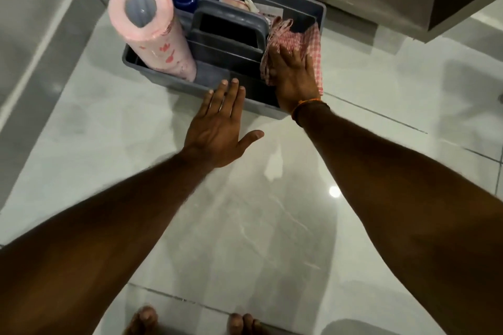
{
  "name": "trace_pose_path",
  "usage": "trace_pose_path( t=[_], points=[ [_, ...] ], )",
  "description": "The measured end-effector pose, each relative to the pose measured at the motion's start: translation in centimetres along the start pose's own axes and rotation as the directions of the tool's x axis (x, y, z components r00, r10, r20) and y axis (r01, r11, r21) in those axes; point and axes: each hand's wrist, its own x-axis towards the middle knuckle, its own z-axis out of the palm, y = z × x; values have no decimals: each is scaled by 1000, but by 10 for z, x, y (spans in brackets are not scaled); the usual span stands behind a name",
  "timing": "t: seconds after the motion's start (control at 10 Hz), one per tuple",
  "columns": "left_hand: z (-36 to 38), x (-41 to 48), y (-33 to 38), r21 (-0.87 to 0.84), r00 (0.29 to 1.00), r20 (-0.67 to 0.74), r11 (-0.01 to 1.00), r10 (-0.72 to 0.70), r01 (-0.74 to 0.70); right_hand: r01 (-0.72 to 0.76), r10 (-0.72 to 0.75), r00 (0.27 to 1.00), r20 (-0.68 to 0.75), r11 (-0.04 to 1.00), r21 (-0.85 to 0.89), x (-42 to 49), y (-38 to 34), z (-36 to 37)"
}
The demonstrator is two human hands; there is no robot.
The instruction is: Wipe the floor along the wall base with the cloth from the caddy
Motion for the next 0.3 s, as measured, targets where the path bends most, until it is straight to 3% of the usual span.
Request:
trace_pose_path(
  t=[0.1, 0.3],
  points=[
    [-1, 0, 0, 18, 1000, -4, 1000, 9, -9, -13, 16, 999, 39, 998, -59, 1, -4, 0],
    [-18, -6, 2, -19, 1000, -2, 1000, 1, -1, -7, 4, 997, -78, 1000, -30, -16, -12, -19]
  ],
)
